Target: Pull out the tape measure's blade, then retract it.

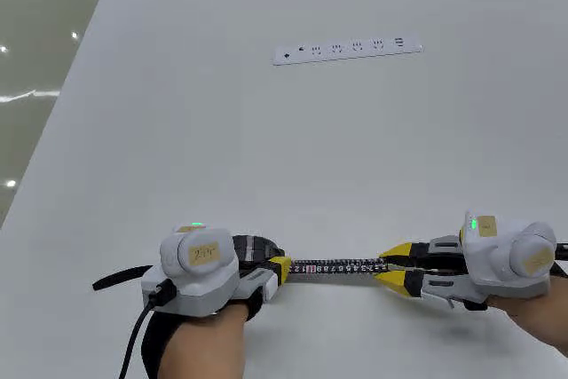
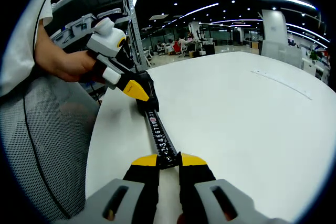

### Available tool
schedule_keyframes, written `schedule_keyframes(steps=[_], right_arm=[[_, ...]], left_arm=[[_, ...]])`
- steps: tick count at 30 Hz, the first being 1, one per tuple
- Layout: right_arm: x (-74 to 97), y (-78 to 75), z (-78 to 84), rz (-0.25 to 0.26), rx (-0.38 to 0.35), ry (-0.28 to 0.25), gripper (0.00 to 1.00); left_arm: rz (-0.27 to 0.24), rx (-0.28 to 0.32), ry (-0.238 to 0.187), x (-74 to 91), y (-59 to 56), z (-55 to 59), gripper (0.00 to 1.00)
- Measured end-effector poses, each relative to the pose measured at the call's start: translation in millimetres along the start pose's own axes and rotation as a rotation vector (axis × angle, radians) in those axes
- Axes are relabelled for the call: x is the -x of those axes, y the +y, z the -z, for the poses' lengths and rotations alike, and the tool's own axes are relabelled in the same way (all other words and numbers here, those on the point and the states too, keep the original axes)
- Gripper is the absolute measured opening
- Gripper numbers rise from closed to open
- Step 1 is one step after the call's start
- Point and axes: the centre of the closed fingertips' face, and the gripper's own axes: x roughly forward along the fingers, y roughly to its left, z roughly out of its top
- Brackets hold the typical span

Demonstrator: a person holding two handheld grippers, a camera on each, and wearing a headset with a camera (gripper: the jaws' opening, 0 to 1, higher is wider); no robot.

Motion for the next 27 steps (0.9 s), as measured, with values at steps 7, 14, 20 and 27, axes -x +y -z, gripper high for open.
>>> schedule_keyframes(steps=[7,14,20,27], right_arm=[[-5.1,-0.4,-4.6,-0.008,-0.013,-0.021,0.12],[-8.4,-1.2,-7.7,-0.034,-0.02,-0.028,0.11],[-16.3,3.0,-9.0,-0.036,-0.01,-0.032,0.11],[-21.0,4.6,-9.0,-0.043,-0.009,-0.03,0.11]], left_arm=[[0.002,0.012,0.002,-0.1,-0.4,-0.1,0.58],[0.005,0.027,0.006,-0.7,0.0,-0.7,0.58],[0.008,0.028,0.007,-0.4,0.2,0.0,0.58],[0.012,0.028,0.007,-0.5,-0.1,-0.1,0.58]])
